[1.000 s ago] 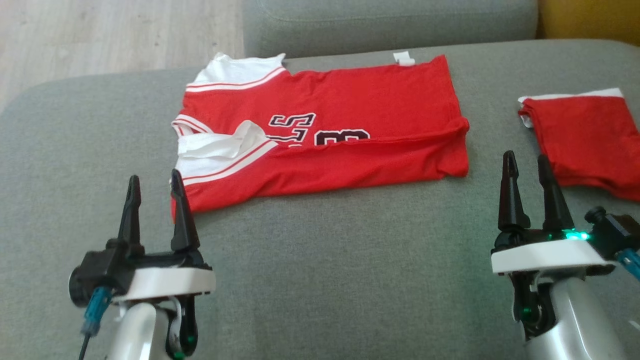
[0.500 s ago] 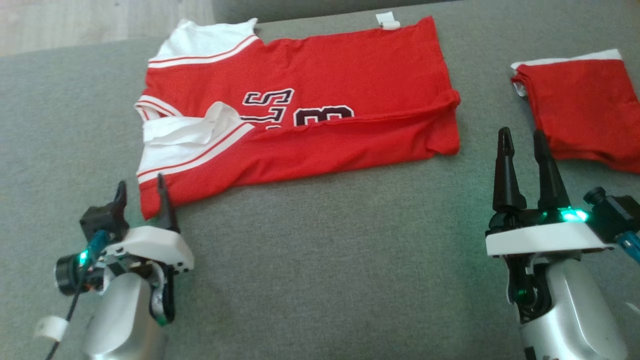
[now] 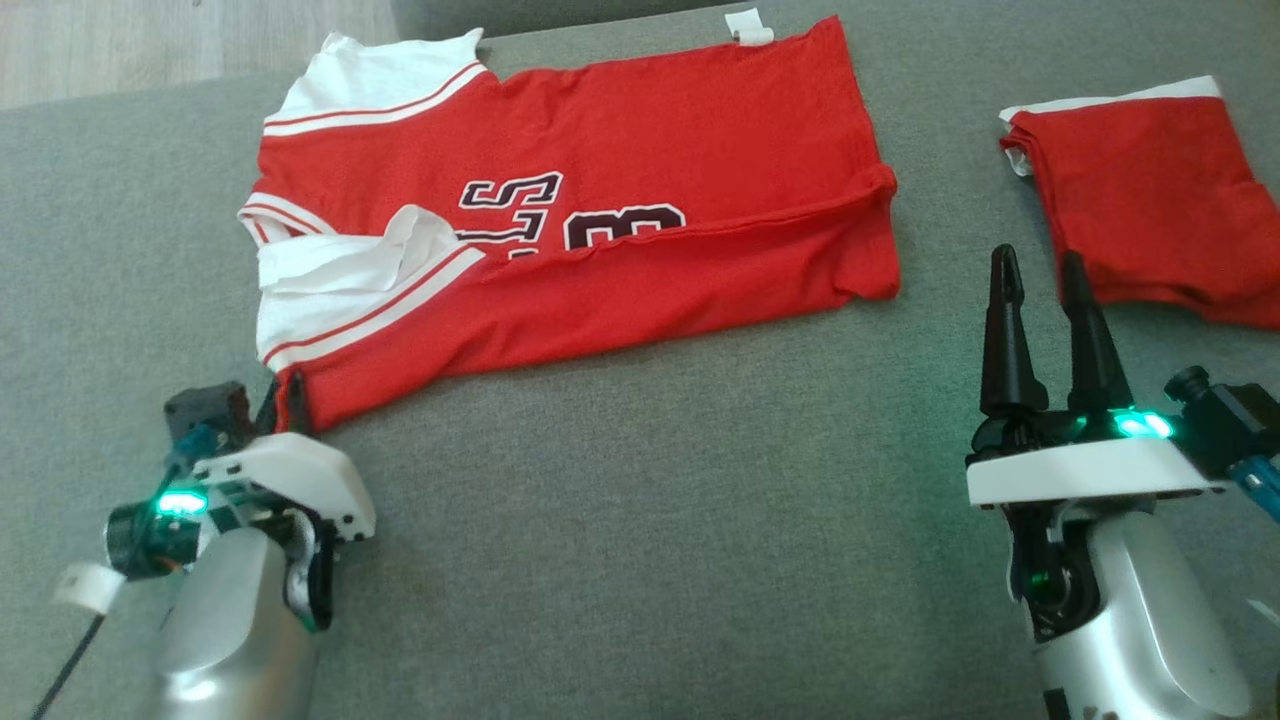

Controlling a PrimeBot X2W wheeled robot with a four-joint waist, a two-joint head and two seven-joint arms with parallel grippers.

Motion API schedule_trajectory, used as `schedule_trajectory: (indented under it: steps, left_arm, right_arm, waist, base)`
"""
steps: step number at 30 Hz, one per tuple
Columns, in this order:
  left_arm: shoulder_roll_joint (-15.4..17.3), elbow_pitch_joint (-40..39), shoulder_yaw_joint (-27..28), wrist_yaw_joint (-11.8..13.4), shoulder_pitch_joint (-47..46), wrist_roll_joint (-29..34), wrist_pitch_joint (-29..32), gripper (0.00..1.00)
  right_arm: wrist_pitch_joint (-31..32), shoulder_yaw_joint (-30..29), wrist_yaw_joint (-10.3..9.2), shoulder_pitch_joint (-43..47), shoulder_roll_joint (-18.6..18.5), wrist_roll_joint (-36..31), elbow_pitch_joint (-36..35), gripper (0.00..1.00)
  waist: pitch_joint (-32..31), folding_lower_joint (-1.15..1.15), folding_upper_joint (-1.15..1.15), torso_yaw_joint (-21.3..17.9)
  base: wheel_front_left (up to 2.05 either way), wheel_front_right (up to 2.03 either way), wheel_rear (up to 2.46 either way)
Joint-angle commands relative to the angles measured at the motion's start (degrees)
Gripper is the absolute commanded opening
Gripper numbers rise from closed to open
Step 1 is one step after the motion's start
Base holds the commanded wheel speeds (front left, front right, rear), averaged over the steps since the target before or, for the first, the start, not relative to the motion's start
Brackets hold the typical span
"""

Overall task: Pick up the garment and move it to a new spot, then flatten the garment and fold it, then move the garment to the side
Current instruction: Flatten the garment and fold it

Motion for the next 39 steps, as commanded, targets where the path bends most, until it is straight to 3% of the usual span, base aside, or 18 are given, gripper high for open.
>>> schedule_trajectory:
  steps: [1, 5, 11, 17, 23, 31, 32, 33, 39]
  left_arm:
    - [1.4, 0.3, 1.3, 0.3, -0.1, -0.4, -0.2, 0.0]
    - [1.0, -3.4, 1.5, 0.6, -0.9, -0.4, -6.0, 0.0]
    - [0.6, -12.0, -0.3, -1.8, -2.7, 0.9, -14.2, 0.0]
    - [0.2, -18.5, -4.0, -4.2, -3.1, 3.1, -15.6, 0.0]
    - [-0.6, -20.1, -6.4, -4.9, -2.7, 3.7, -15.5, 0.0]
    - [-1.1, -19.2, -8.0, -5.1, -1.9, 3.5, -15.2, 0.0]
    - [-1.1, -19.1, -8.0, -5.1, -1.8, 3.4, -15.2, 0.0]
    - [-1.0, -18.9, -8.0, -5.0, -1.6, 3.3, -15.1, 0.0]
    - [-0.1, -17.2, -7.7, -4.6, -0.2, 2.6, -13.9, 0.0]
  right_arm:
    - [-0.6, 1.7, -0.04, -1.8, 0.0, 0.0, -1.6, 1.0]
    - [-0.6, 2.3, -0.04, -2.7, 0.0, -2.1, 1.8, 1.0]
    - [3.0, 0.7, -0.04, -8.9, 0.0, -4.9, 12.9, 1.0]
    - [8.2, -3.7, -0.04, -17.8, 0.0, -5.3, 28.0, 1.0]
    - [9.8, -7.3, -0.04, -26.2, 0.0, -10.3, 43.5, 1.0]
    - [10.0, -5.2, -0.04, -32.1, 0.0, -12.7, 57.2, 1.0]
    - [10.0, -4.9, -0.04, -32.4, 0.0, -13.6, 58.2, 0.85]
    - [9.9, -4.7, -0.04, -32.6, 0.0, -14.5, 58.9, 0.0]
    - [6.8, -7.5, -0.04, -32.8, 0.0, -18.7, 60.7, 0.0]
  waist:
    - [-0.2, 0.0, 0.0, 0.3]
    - [-0.8, 0.0, 0.0, 1.4]
    - [-0.7, 0.0, 0.0, 3.5]
    - [0.2, 0.0, 0.0, 5.4]
    - [0.5, 0.0, 0.0, 7.0]
    - [-0.2, 0.0, 0.0, 8.4]
    - [-0.4, 0.0, 0.0, 8.4]
    - [-0.6, 0.0, 0.0, 8.4]
    - [-2.4, 0.0, 0.0, 7.9]
  base:
    - [0.0, 0.0, 0.0]
    - [0.0, 0.0, 0.0]
    - [0.0, 0.0, 0.0]
    - [0.0, 0.0, 0.0]
    - [0.0, 0.0, 0.0]
    - [0.0, 0.0, 0.0]
    - [0.0, 0.0, 0.0]
    - [0.0, 0.0, 0.0]
    - [0.0, 0.0, 0.0]
